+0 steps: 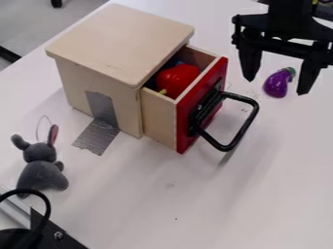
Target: Move something gray to the top of the drawer
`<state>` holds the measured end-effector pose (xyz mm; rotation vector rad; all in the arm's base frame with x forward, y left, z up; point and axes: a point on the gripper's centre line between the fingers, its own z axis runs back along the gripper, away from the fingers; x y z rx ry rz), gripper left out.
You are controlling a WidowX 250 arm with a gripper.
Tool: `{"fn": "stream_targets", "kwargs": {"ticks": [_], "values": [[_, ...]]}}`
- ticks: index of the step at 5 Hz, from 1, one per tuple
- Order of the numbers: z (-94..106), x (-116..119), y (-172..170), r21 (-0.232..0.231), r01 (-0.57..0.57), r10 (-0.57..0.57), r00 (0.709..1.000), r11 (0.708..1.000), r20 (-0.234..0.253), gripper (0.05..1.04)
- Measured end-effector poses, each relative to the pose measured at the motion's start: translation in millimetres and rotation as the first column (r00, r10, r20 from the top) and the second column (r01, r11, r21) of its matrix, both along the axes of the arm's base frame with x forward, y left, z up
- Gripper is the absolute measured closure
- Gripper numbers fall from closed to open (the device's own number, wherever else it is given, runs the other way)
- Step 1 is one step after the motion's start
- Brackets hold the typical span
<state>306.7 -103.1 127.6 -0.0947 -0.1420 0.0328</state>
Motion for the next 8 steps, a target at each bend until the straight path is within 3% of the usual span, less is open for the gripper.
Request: {"fn": "stream_targets", "kwargs": {"ticks": [1,2,4,5,8], "values": [[-10.5,-3,1,0.01,0.0,0.0,0.999,1.0,-0.034,0.083],[-15.3,-36,17,0.024,-0.017,0.018,0.998,1.0,-0.068,0.083],[1.8,-107,78,0.041,-0.031,0.032,0.999,0.999,-0.028,0.083],[-3.4,-125,117,0.065,-0.022,0.023,1.0,0.998,-0.018,0.083],[-49.0,-128,192,0.152,0.047,-0.038,0.997,0.987,-0.064,0.083]]}}
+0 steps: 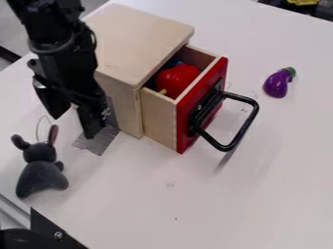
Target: Move something gray to the top of the drawer
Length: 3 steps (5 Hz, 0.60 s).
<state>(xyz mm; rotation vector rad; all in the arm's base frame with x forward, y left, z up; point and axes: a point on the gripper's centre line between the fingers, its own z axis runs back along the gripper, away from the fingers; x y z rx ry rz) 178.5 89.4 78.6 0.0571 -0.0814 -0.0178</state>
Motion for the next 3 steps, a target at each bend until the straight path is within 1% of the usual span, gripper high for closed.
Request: {"fn": "stream_targets", "kwargs": {"ticks": [1,2,3], "values": [[-6.4,-3,14,0.034,0.005,-0.005,1.0,0.999,-0.018,0.083],[-14.9,-5,26,0.044,0.016,-0.014,0.999,0.999,-0.034,0.083],[-34.7,-15,35,0.038,0.014,-0.01,0.995,0.999,-0.103,0.083]]}}
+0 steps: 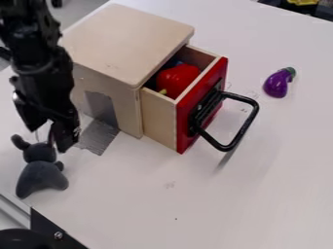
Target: Move something gray to the top of the drawer
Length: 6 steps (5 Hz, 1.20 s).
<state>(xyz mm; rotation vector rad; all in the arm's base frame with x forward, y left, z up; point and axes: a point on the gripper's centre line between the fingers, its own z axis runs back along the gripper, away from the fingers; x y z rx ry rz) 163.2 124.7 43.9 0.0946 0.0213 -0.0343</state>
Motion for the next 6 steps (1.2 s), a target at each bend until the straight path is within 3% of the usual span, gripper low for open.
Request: {"fn": "stream_targets", "kwargs": {"ticks": [1,2,3,4,5,6], "values": [[-6.7,-4,3,-0.004,-0.013,0.013,1.0,1.0,-0.025,0.118],[-12.9,-5,5,0.002,-0.034,0.034,0.998,0.999,-0.05,0.367],[-12.9,-3,3,0.008,-0.045,0.045,0.998,0.999,-0.047,0.671],[-9.8,-2,0,0.009,-0.05,0.05,0.998,0.999,-0.039,0.901],[4.1,-2,-8,-0.001,-0.059,0.059,0.998,0.998,-0.023,1.017],[49.8,1,-15,-0.024,-0.104,0.105,0.994,0.994,0.035,1.03]]}}
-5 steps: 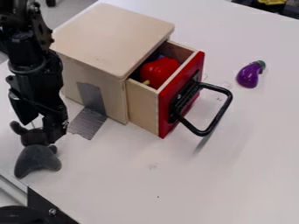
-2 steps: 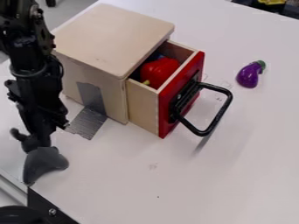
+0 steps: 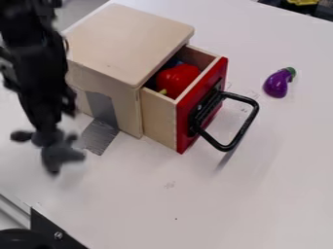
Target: Move something gray to the top of the drawer
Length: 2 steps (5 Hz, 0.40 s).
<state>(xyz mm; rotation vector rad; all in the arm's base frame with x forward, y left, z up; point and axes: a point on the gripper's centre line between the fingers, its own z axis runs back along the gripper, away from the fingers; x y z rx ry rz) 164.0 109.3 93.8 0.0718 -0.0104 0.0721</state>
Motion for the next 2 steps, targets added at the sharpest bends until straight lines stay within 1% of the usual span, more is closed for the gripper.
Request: {"fn": "stream_targets", "kwargs": {"ticks": [1,2], "values": [[35.1,16,-5,-0.016,-0.037,0.038,0.998,0.999,0.043,1.03],[65.1,43,-4,-0.025,-0.072,0.074,0.993,0.997,0.091,1.03]]}}
